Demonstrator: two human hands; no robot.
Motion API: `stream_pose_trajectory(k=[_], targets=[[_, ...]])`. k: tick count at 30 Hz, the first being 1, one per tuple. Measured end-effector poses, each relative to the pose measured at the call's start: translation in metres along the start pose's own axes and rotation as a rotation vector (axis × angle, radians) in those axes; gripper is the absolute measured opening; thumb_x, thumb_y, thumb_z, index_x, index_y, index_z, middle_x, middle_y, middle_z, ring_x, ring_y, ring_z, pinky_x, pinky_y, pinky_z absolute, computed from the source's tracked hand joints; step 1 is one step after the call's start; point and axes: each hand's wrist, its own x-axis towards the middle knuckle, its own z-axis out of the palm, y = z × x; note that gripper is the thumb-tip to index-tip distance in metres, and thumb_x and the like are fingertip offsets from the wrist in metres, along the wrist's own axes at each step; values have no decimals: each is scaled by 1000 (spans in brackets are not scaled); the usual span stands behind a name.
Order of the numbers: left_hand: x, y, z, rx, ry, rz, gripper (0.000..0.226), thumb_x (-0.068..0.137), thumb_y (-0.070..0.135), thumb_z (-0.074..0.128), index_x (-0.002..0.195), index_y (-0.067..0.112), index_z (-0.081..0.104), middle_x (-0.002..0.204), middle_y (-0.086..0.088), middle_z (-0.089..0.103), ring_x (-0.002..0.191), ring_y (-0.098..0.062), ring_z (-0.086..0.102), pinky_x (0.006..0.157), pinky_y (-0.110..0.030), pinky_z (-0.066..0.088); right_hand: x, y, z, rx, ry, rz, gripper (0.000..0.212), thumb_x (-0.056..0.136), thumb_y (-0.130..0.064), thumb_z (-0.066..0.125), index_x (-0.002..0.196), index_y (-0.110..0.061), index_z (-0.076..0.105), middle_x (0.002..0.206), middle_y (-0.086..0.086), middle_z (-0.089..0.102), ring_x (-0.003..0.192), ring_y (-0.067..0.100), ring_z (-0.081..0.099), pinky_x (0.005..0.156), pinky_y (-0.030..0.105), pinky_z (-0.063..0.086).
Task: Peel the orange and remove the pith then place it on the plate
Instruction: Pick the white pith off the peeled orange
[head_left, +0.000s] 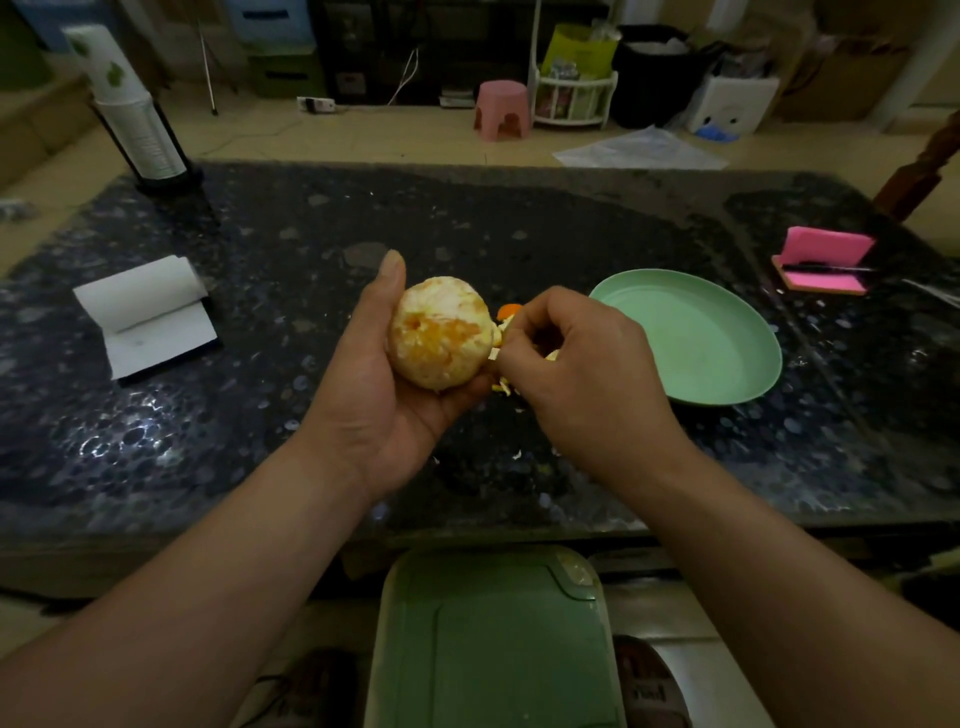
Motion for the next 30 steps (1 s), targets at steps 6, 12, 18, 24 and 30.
stream_pose_trajectory(k=[6,12,18,24,30], targets=[[1,3,-5,-81,-67,-49,66,83,66,66,120,12,70,115,-18,73,85,-27,73,63,-32,64,3,1,-2,89,-24,46,13,106,-24,63,106,-31,74,87,-16,72,82,2,66,65,20,50],[5,0,-9,-80,-54,-23,50,85,57,71,114,16,74,116,-12,74,99,-24,72,75,-33,64,3,-4,0,101,-12,3,9,103,-29,68,98,-27,76,87,-13,73,84,5,67,73,26,55],[9,-1,-12,38,-31,1,49,88,54,70,119,17,71,120,-10,75,107,-23,72,87,-38,63,2,-3,-1,77,-46,-36,8,100,-34,72,105,-29,76,94,-14,73,88,5,68,78,37,60],[11,-3,-11,193,-7,48,78,86,55,75,145,8,56,137,-16,70,113,-26,72,99,-47,61,3,2,-3,-100,-38,-156,10,101,-36,68,104,-28,74,94,-14,69,84,6,63,73,37,57],[7,-5,-7,239,-27,51,77,92,54,70,148,4,53,139,-21,67,112,-27,71,103,-52,58,2,0,-1,-229,40,-255,8,98,-27,67,92,-22,69,84,-9,63,73,12,55,61,41,51]])
